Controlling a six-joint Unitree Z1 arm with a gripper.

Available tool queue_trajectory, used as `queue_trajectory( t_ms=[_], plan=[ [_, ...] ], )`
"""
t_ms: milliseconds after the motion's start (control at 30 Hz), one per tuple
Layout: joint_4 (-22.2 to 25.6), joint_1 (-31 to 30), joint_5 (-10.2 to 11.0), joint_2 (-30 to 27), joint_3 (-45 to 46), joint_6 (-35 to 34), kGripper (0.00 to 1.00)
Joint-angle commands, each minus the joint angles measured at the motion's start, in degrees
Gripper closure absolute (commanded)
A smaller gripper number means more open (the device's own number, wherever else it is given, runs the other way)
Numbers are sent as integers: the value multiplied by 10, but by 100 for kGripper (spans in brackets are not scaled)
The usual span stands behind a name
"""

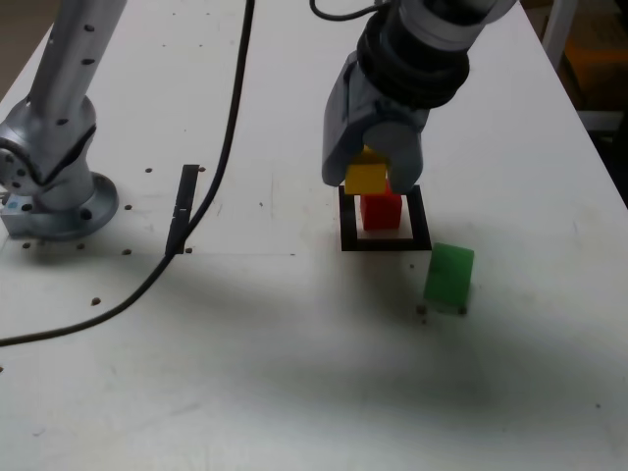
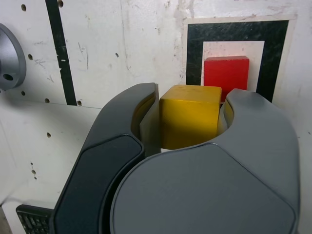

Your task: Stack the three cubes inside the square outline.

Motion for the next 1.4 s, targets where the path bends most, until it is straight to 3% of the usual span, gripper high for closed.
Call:
queue_trajectory(
  t_ms=[0, 500, 967, 1067, 1267, 1367],
  plan=[
    [3, -1, 5, 2, -4, 6, 84],
    [-6, 10, 20, 33, -7, 18, 84],
    [-16, 12, 20, 41, -6, 24, 75],
    [-15, 12, 20, 42, -7, 24, 65],
    [-10, 12, 15, 44, -10, 26, 21],
    [-8, 12, 17, 43, -12, 27, 10]
  ],
)
